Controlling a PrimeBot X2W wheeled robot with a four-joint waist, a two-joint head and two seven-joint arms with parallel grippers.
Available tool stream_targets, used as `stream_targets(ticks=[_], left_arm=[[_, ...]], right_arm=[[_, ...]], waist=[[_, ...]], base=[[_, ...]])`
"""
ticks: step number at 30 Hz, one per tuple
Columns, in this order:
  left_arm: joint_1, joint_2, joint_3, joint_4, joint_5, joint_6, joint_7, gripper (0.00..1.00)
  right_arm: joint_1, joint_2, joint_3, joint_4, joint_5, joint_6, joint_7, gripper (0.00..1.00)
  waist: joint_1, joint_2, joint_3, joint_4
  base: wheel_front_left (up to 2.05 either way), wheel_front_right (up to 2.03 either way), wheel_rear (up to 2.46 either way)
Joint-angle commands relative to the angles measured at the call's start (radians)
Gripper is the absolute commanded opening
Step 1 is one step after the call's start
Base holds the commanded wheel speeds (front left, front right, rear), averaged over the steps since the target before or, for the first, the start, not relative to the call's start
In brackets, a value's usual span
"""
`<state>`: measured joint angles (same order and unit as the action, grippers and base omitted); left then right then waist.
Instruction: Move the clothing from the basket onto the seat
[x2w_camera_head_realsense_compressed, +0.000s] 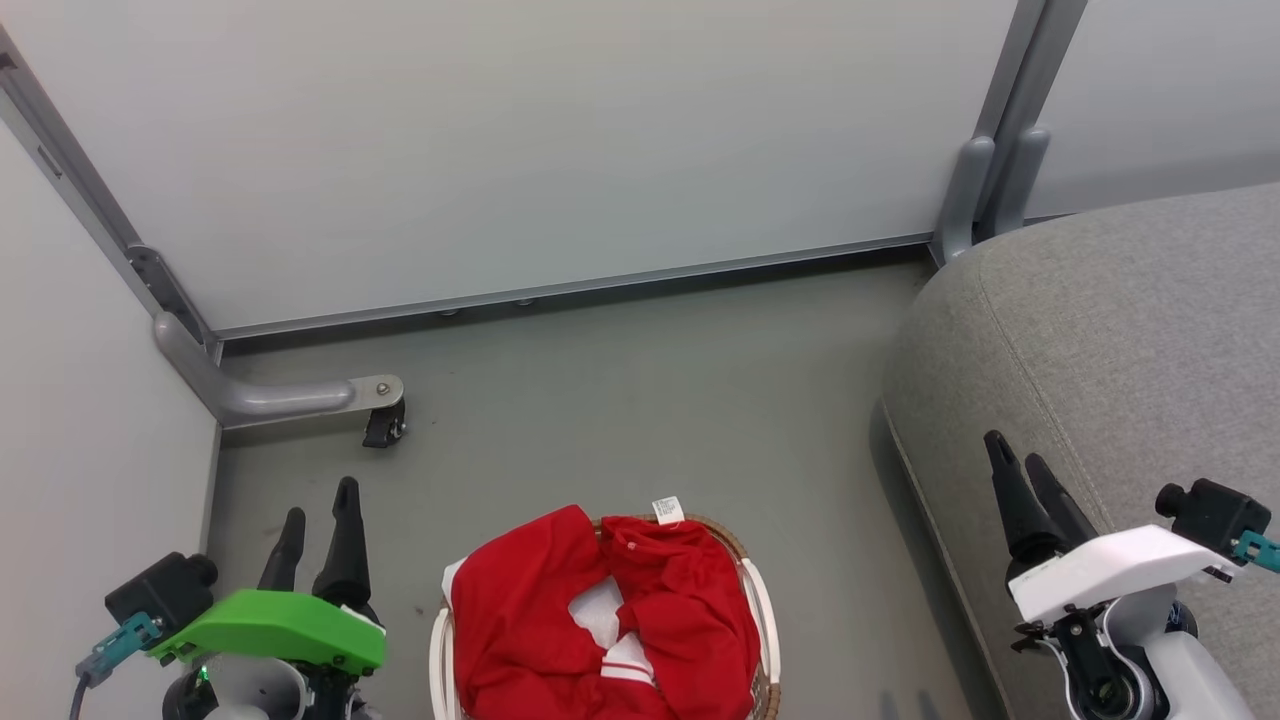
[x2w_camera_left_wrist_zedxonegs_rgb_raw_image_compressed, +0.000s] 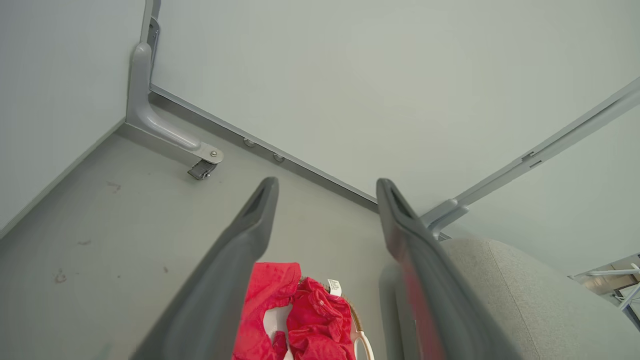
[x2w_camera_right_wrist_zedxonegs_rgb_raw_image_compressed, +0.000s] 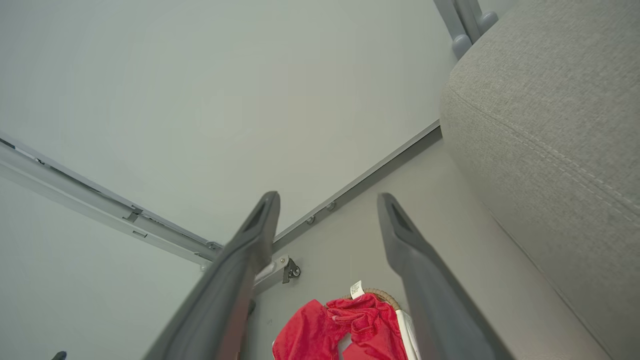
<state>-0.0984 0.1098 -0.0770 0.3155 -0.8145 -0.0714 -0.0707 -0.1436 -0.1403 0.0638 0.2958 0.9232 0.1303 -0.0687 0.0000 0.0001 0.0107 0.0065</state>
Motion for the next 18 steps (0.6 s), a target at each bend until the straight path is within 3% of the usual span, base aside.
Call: stream_targets(ticks=[1, 18], left_arm=[[-0.028, 0.014, -0.010, -0.013, 0.036, 0.004, -0.010, 1.00], [-0.034, 0.022, -0.048, -0.009, 0.245, 0.021, -0.062, 1.00]], right_arm=[[-0.028, -0.013, 0.008, -0.006, -0.035, 0.000, -0.012, 1.00], [-0.034, -0.024, 0.035, 0.025, -0.218, 0.000, -0.064, 1.00]], waist=[[0.0000, -0.0001, 0.000, 0.000], [0.0000, -0.0001, 0.002, 0.005]], base=[[0.00, 0.00, 0.00], [0.00, 0.00, 0.00]])
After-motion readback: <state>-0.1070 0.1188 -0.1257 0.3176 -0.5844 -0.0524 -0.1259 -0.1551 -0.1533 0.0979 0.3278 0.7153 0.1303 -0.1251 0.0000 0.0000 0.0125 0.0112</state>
